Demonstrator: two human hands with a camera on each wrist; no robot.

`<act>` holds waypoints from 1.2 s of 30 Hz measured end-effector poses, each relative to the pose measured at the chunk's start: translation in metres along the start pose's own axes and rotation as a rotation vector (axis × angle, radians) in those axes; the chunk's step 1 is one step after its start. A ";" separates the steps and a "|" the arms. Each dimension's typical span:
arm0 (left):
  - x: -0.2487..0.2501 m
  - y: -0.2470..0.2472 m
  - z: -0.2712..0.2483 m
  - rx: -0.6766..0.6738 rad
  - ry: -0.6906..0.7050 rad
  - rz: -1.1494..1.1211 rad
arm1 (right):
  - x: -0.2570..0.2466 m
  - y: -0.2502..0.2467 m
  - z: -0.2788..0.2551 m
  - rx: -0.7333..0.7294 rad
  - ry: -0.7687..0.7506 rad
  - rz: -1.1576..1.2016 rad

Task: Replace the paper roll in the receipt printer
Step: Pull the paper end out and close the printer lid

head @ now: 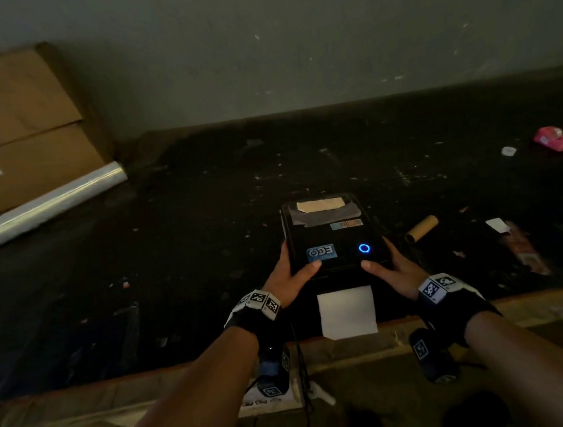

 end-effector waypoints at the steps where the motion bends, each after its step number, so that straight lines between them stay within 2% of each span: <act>1: 0.001 0.000 0.000 0.004 0.000 0.002 | 0.000 0.000 0.000 0.001 0.003 0.002; 26: -0.002 -0.001 0.003 0.024 0.004 -0.004 | 0.001 -0.001 0.003 0.009 -0.055 0.020; 36: -0.004 0.000 0.003 -0.006 -0.013 -0.022 | 0.005 0.000 0.006 -0.007 -0.050 0.053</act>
Point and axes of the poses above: each hand's wrist, its own z-axis towards the middle knuckle, its own y-axis out of the palm, x = y × z, the point moved 8 cm from there along z, towards the middle knuckle, and after that the axes turned 10 degrees about -z, right-handed, at the moved point
